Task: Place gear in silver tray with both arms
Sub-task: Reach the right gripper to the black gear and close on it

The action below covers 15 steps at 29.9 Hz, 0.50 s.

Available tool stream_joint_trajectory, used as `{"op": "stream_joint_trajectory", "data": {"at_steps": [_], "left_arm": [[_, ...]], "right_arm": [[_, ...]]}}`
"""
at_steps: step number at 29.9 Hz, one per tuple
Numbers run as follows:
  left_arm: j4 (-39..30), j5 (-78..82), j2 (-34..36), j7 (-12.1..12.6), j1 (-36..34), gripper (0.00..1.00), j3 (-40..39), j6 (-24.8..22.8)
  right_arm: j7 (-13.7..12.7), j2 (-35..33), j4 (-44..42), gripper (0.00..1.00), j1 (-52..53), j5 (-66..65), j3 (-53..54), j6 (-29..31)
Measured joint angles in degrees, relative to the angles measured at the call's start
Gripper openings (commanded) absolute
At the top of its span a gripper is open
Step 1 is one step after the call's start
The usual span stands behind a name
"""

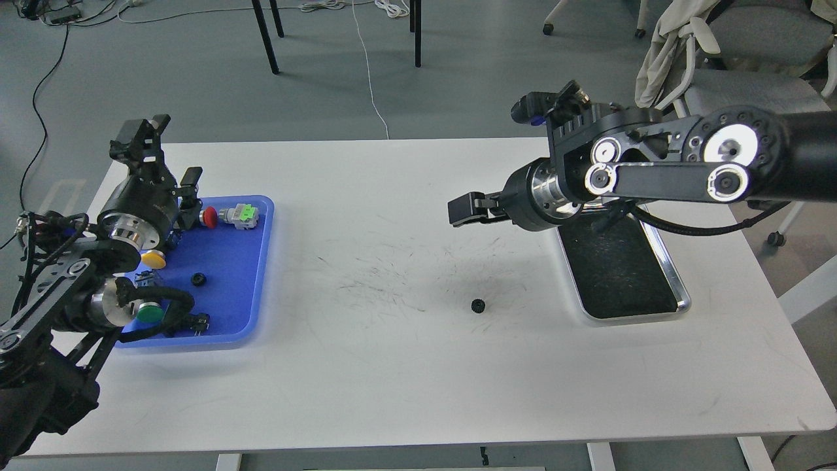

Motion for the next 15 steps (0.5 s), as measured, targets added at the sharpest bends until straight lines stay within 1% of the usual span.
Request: {"op": "stream_joint_trajectory", "data": {"at_steps": [2,5,8,15], "left_arm": [[0.0,0.04,0.06,-1.04,0.28,0.98,0.16,-0.01],[0.0,0.09,0.07,-1.52,0.69,0.98,0.24,-0.04],[0.0,0.13,0.05,-1.6,0.77,0.98,0.3,-0.05],[0.0,0.15,-0.01,-1.62,0.77,0.98,0.32,0.0]], "right_arm": [[0.07,2.94,-2.58,0.99,-1.95,-0.71,-0.82,0.1],[0.24,6.41,-5.02,0.98,-3.98,-1.8,-2.03,0.17],[0.41,9.3,-6.38,0.98,-5.06,-2.11,-3.17,0.21],[0.64,12.5,-8.73,0.96,-8.48,-2.13,-4.09,2.21]]}}
